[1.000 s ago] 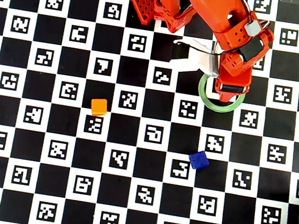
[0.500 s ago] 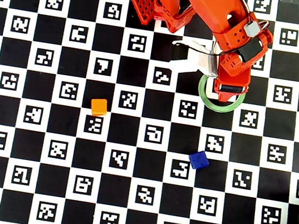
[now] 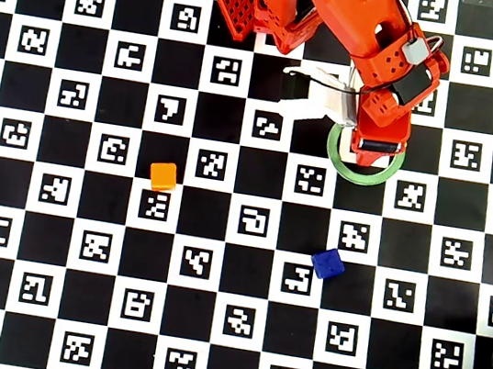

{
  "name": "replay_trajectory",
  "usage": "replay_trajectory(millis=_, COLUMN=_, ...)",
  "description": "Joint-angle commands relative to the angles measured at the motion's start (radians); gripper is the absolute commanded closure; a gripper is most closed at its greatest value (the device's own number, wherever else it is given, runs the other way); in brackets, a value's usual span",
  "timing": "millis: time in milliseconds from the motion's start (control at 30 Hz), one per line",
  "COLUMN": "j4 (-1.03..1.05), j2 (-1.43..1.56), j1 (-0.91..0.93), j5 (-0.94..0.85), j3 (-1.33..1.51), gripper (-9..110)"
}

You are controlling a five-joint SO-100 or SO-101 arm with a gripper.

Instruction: Grab the red cube then put it in the green circle then put the blue cube on top and finally the orange cube on top

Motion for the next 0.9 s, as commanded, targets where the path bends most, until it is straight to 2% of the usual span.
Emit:
replay_trajectory(millis=0, j4=-0.014, j2=0.002, j1=0.008, j5=0.002, j3=-0.011, gripper=105)
replay_trajectory(millis=233, j4=-0.009, j2=0.002, j1=0.008, j5=0.000, j3=-0.012, gripper=102)
replay_trajectory(millis=867, j4=0.023, j2=0.023, j1=-0.020, j5=0.081, j3=0.003, gripper=75)
